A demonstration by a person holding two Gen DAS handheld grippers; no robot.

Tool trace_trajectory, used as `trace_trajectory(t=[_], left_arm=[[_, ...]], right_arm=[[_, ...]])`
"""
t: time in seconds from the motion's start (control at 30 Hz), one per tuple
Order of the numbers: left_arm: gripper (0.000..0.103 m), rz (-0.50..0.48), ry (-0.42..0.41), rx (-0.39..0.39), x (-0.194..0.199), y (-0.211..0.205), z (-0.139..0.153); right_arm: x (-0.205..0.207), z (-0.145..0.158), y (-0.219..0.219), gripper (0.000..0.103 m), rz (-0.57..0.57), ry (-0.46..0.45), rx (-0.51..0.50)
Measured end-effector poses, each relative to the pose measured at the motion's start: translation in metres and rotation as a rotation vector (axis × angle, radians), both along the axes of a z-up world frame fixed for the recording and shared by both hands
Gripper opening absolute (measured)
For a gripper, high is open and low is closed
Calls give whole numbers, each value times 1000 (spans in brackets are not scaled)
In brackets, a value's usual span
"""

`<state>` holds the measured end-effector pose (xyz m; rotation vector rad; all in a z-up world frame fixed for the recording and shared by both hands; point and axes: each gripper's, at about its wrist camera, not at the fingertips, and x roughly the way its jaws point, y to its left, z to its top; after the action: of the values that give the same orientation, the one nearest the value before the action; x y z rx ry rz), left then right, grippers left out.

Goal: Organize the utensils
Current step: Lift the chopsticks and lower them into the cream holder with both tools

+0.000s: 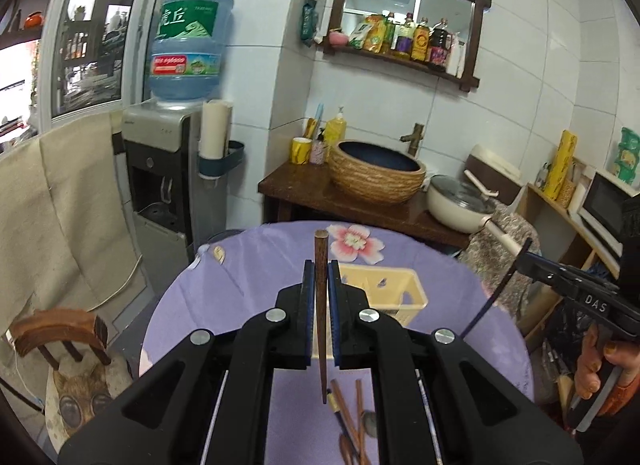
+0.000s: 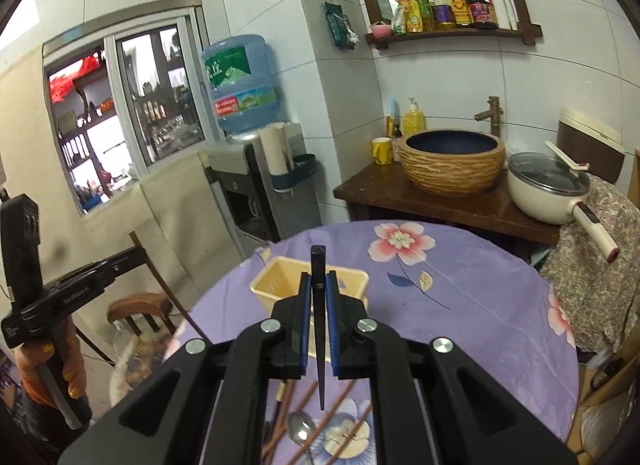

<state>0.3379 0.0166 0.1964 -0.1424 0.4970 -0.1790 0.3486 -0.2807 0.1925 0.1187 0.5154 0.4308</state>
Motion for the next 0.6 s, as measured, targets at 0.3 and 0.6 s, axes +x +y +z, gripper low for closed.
trace_trajectory(t=[0.3, 0.6], left_arm=[[7, 1, -91, -6, 43, -18, 98], [7, 38, -32, 24, 105, -44, 73]], right_arm=[[43, 89, 10, 7, -61, -96, 41], [84, 45, 27, 7, -126, -50, -29]])
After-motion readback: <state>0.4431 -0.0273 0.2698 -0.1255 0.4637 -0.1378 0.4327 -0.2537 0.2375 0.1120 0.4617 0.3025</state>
